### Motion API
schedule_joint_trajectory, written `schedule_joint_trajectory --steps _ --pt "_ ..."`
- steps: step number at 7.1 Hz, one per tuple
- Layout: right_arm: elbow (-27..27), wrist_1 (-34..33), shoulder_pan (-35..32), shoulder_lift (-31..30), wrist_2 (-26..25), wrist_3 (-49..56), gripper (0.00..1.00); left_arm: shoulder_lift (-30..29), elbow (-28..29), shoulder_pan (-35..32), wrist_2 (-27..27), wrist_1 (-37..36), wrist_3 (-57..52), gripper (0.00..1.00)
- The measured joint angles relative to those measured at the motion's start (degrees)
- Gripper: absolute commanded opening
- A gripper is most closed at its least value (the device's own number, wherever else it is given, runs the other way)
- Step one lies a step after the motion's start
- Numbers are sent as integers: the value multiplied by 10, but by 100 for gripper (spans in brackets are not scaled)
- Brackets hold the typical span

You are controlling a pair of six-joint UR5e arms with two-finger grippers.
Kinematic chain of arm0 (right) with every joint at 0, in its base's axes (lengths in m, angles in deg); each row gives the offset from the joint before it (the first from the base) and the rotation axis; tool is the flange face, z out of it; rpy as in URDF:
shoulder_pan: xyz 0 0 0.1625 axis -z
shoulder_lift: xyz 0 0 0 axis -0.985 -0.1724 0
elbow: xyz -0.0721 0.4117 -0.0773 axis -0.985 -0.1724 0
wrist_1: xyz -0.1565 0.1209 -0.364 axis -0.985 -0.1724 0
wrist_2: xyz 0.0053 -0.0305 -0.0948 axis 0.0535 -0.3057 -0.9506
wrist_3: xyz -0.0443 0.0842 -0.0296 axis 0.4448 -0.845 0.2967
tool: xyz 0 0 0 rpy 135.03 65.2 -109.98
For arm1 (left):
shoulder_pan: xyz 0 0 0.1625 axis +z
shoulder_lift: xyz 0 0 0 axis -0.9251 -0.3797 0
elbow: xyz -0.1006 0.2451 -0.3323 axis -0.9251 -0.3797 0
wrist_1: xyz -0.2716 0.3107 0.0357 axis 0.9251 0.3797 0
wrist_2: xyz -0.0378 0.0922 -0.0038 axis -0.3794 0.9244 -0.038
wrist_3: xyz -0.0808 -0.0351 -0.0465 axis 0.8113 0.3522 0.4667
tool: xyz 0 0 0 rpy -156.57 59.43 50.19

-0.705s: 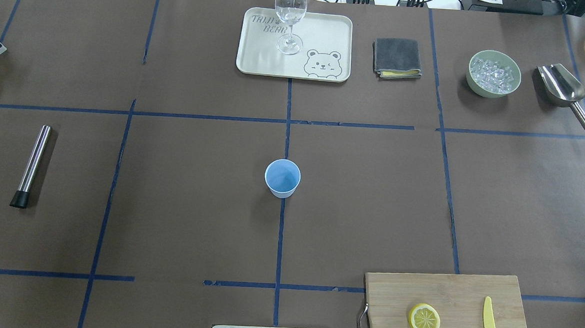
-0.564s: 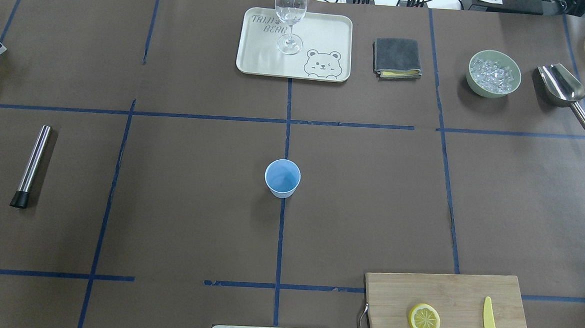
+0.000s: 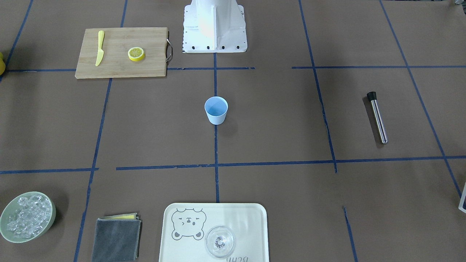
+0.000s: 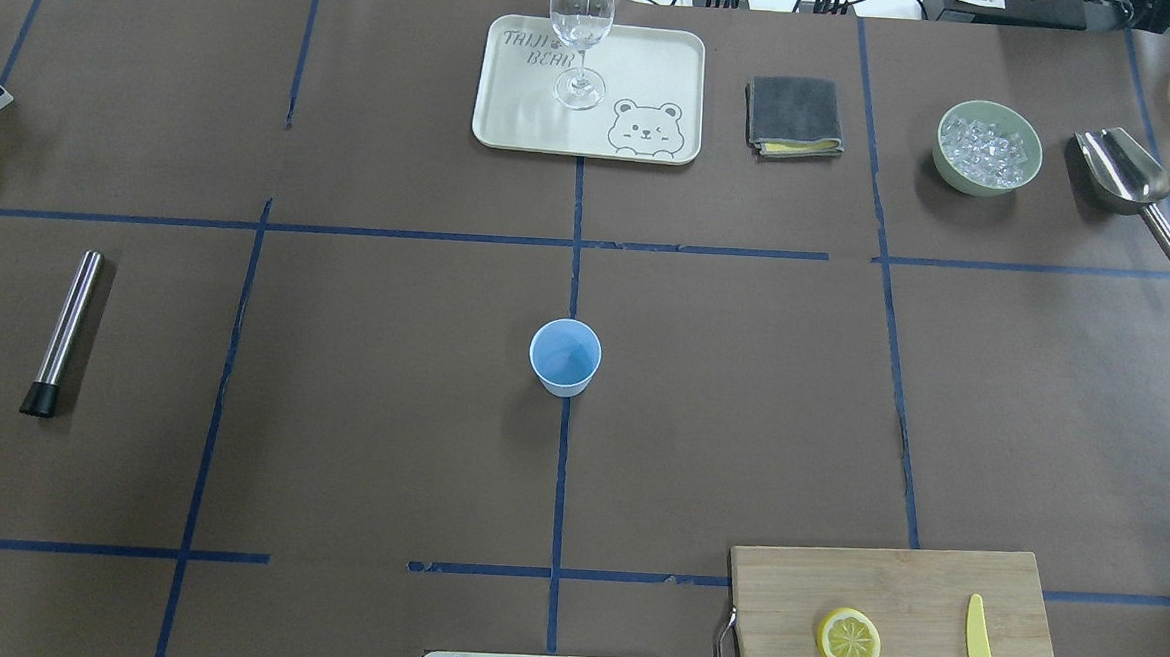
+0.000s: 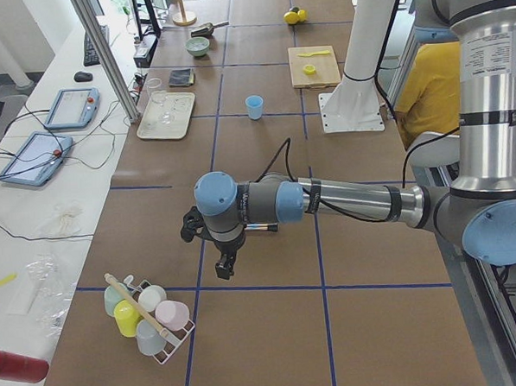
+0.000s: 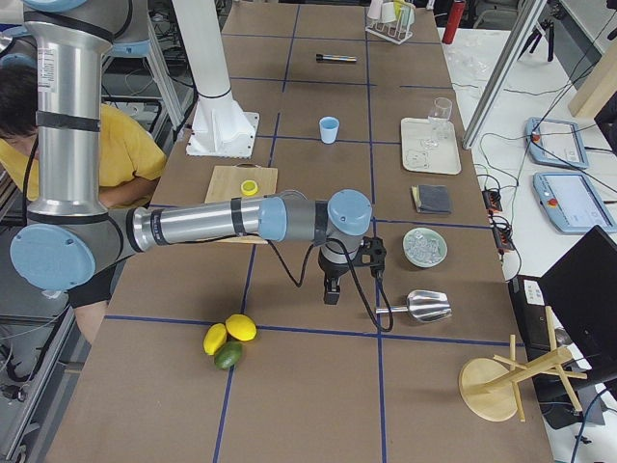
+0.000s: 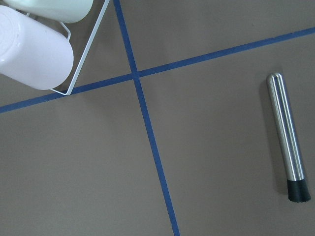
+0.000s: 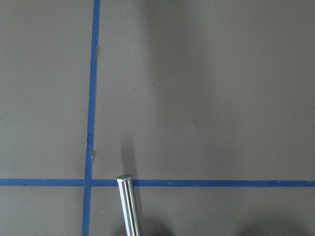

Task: Squeeze lemon into cup
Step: 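Move the right gripper down over the lemon slice on the cutting board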

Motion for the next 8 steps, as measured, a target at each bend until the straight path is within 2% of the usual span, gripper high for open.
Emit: schedule_joint_trajectory --steps 2,3,5,7,8 --pt "4 26 15 -2 25 -1 100 2 5 1 -5 21 2 100" --pt "24 32 44 -8 30 -4 100 2 8 2 -6 25 2 100" --pt "109 36 124 -45 17 -46 100 4 10 2 -7 43 1 100" --pt "194 66 215 -67 -14 -175 100 5 9 2 -13 57 0 100" --pt "222 128 296 -70 -46 -296 99 5 10 2 -24 66 0 100"
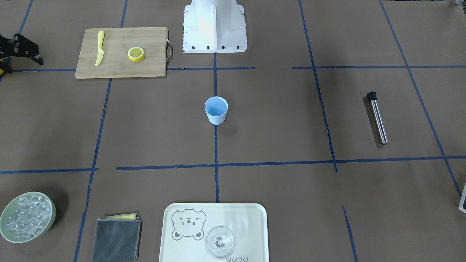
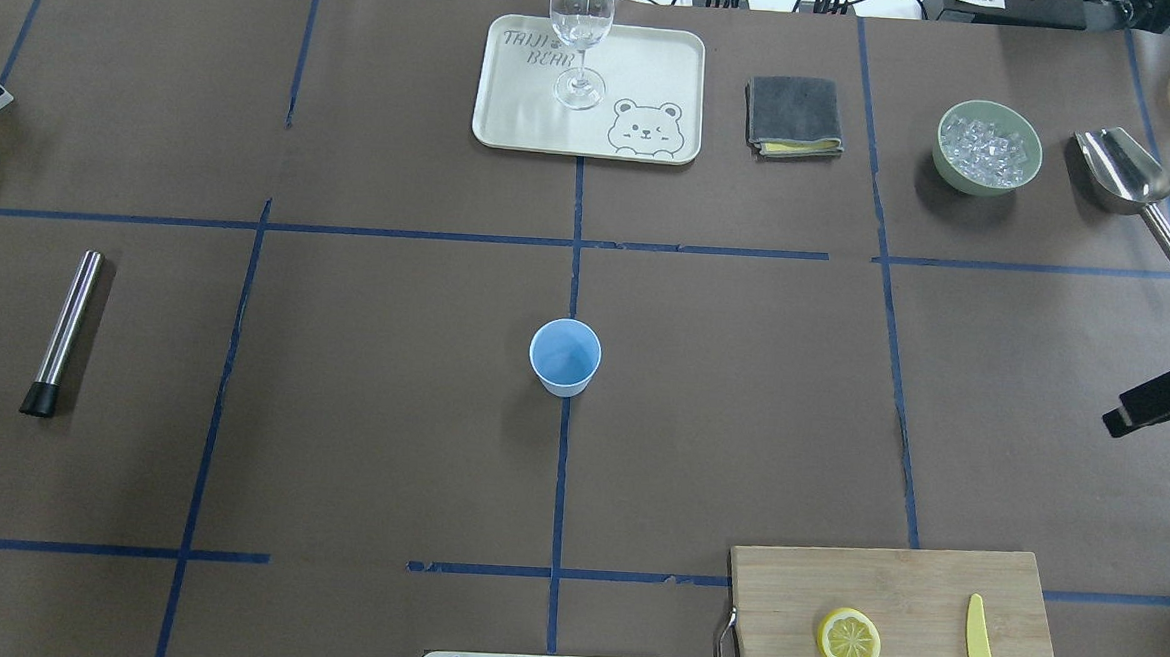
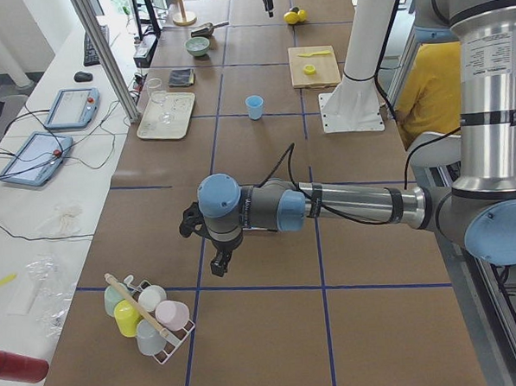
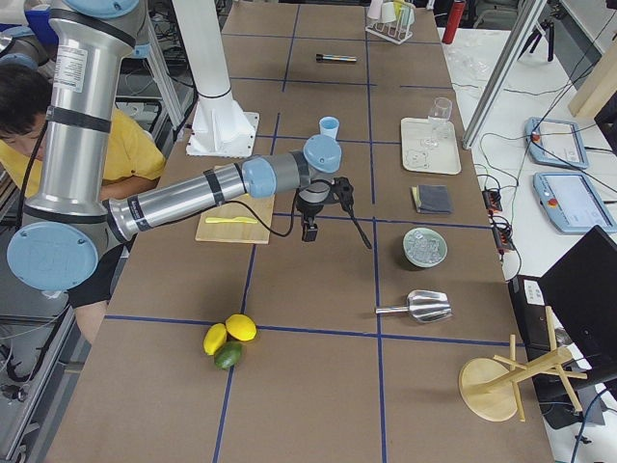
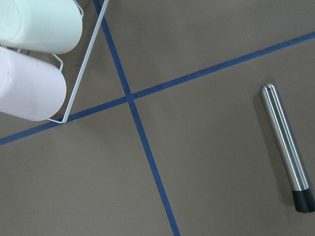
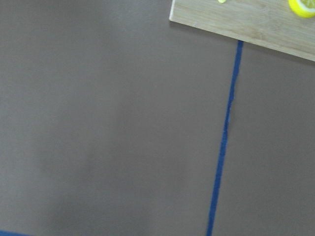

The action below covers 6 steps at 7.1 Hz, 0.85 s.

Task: Squeeze lemon into cup
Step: 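Move the right gripper down over the lemon slice on the cutting board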

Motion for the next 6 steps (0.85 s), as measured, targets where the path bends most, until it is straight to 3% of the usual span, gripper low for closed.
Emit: schedule_joint_trajectory --steps 2,4,6 --pt "40 100 191 0 -130 -220 99 0 -4 0 -9 6 1 100" --pt "63 121 352 9 -256 -403 99 1 -7 -1 -10 7 0 100" --pt "48 124 466 36 -372 -494 99 1 -13 -2 -11 7 0 100"
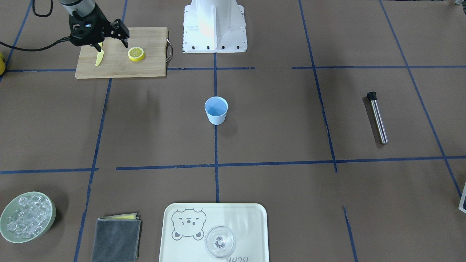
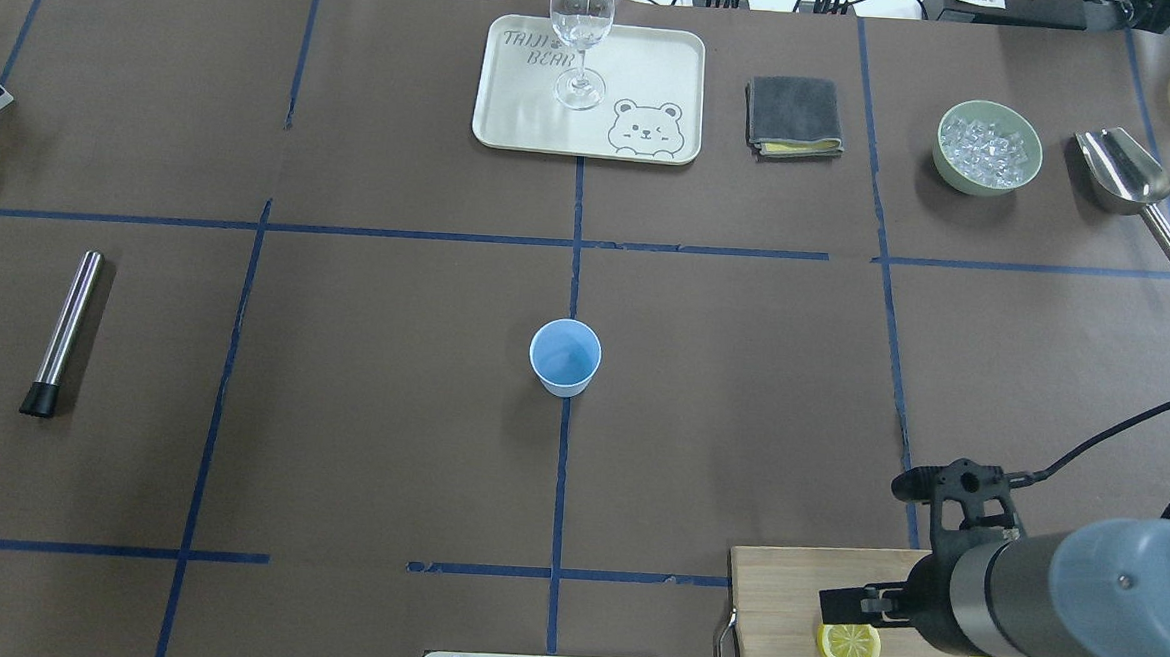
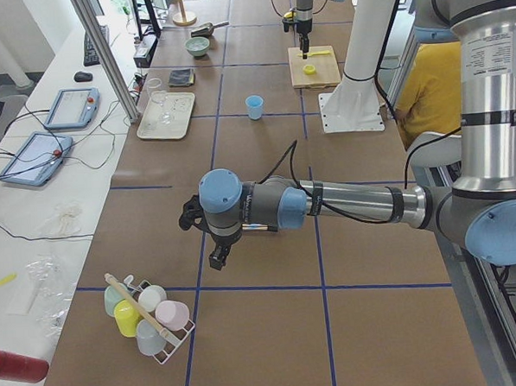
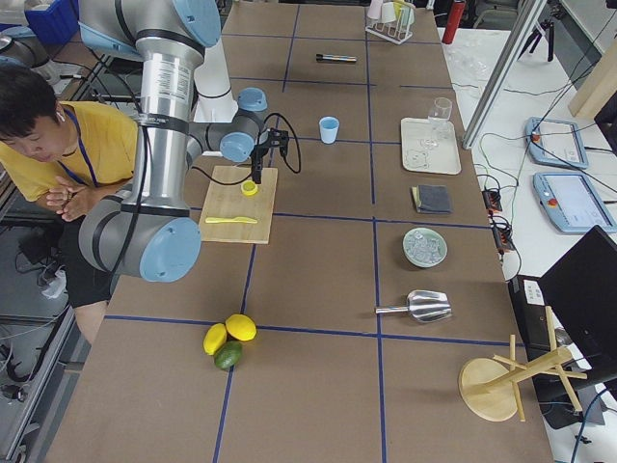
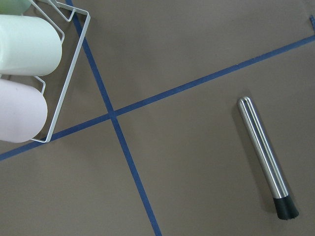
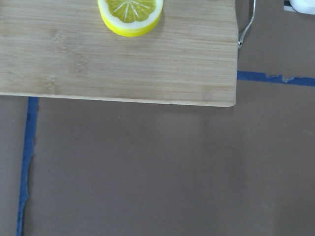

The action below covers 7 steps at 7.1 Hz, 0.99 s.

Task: Squeeze lemon into cup
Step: 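Move the right gripper down over the lemon slice on the cutting board, then close the right gripper on the yellow lemon slice and lift it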

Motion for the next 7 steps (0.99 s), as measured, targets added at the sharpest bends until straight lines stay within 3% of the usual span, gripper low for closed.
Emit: schedule_joint_trajectory --steps 2,7 --pt "-33 2 31 16 -29 -17 99 1 -9 -2 0 -1 0 100" --pt "-66 11 34 13 -31 -44 96 1 -28 -4 0 -1 0 100"
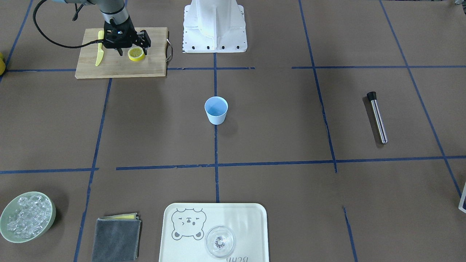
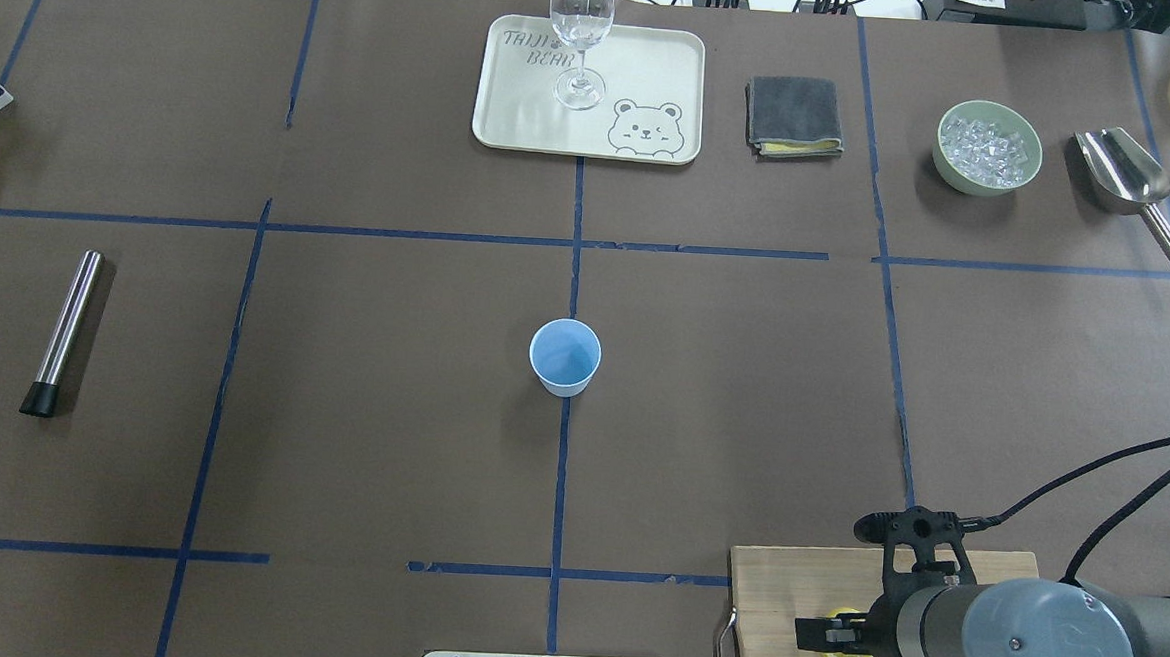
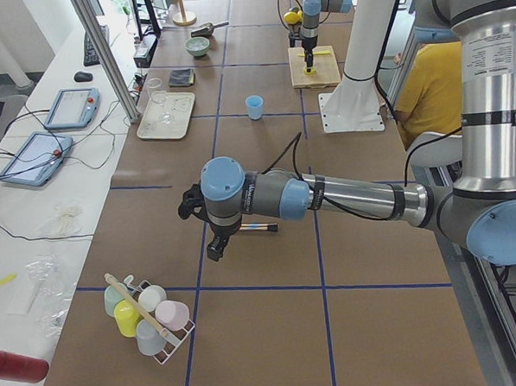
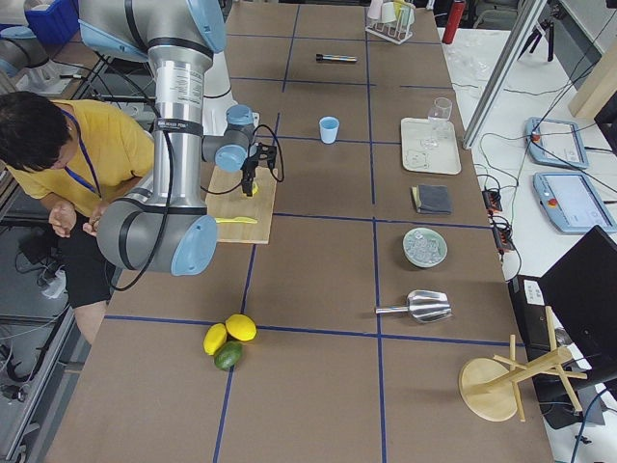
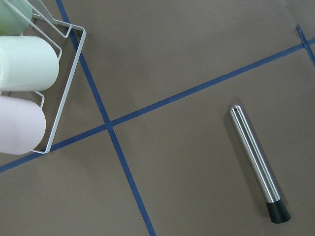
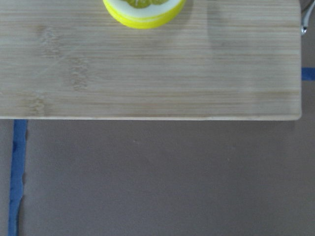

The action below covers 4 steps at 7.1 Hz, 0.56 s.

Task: Squeeze lemon into cup
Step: 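Close the right gripper on the yellow lemon slice and lift it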

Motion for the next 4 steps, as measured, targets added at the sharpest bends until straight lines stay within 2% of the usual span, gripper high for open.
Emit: schedule_joint_trajectory --steps 4 --pt "-10 5 1 -1 5 -4 92 9 -13 -1 0 0 0 100"
